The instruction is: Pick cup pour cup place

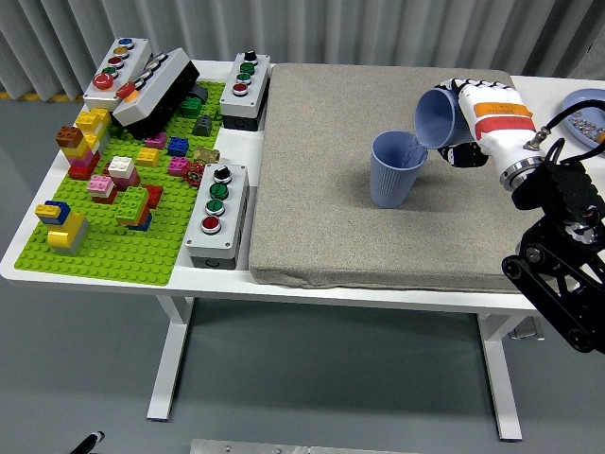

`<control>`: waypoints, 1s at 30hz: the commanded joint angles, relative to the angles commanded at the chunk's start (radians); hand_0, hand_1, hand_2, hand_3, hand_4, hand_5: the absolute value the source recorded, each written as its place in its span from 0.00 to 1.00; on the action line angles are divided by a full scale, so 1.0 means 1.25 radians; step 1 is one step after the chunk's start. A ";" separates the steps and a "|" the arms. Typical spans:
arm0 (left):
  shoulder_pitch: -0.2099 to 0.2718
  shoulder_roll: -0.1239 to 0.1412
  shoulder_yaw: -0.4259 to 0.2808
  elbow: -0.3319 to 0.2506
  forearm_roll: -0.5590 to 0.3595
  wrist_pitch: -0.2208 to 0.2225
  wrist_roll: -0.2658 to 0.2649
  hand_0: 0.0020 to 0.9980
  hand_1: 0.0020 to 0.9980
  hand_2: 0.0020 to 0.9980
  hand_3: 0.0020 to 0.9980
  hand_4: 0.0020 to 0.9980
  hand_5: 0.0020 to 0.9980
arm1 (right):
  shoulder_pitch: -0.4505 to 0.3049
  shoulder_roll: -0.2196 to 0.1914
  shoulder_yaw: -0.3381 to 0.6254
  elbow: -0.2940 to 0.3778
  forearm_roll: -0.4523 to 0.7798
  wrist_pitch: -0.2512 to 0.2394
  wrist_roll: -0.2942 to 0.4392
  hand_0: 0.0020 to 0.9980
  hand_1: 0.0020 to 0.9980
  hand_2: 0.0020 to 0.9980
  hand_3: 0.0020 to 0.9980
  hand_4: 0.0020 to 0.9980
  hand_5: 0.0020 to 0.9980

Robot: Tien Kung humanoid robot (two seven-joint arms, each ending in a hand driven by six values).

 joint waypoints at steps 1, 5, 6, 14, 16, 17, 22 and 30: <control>0.000 0.000 0.000 0.000 0.000 0.000 0.000 0.84 0.81 0.88 0.79 0.63 1.00 | 0.000 0.000 -0.001 0.000 -0.001 0.000 -0.001 0.81 0.68 0.55 0.67 0.79 0.16; 0.000 0.000 0.000 0.000 0.000 0.000 0.000 0.84 0.81 0.88 0.79 0.63 1.00 | 0.003 0.000 -0.006 -0.001 -0.002 -0.001 -0.003 0.81 0.68 0.55 0.67 0.78 0.16; 0.000 0.000 0.000 0.000 0.000 0.000 0.000 0.84 0.81 0.88 0.79 0.63 1.00 | 0.003 0.000 -0.007 -0.001 -0.003 -0.002 -0.003 0.81 0.68 0.55 0.67 0.78 0.16; 0.000 0.000 -0.001 0.000 0.001 0.000 0.000 0.84 0.81 0.88 0.79 0.63 1.00 | 0.008 -0.002 -0.014 0.000 -0.006 -0.003 -0.007 0.81 0.68 0.55 0.67 0.78 0.15; 0.000 0.000 -0.001 0.000 0.002 0.000 0.000 0.84 0.81 0.88 0.79 0.63 1.00 | 0.009 -0.002 -0.016 0.000 -0.007 -0.003 -0.008 0.81 0.68 0.55 0.66 0.78 0.16; 0.000 0.000 -0.002 0.000 0.002 0.000 0.000 0.84 0.81 0.88 0.79 0.63 1.00 | 0.009 -0.002 -0.018 0.000 -0.006 -0.004 -0.008 0.81 0.68 0.55 0.66 0.78 0.16; -0.001 0.000 -0.002 0.000 0.002 0.000 0.000 0.84 0.81 0.88 0.79 0.63 1.00 | 0.011 0.000 -0.024 -0.004 -0.004 -0.006 -0.010 0.81 0.68 0.55 0.66 0.78 0.16; -0.002 0.000 -0.003 0.000 0.003 0.000 0.000 0.84 0.81 0.88 0.79 0.63 1.00 | 0.016 0.001 -0.040 -0.005 -0.006 -0.009 -0.014 0.81 0.68 0.55 0.66 0.78 0.14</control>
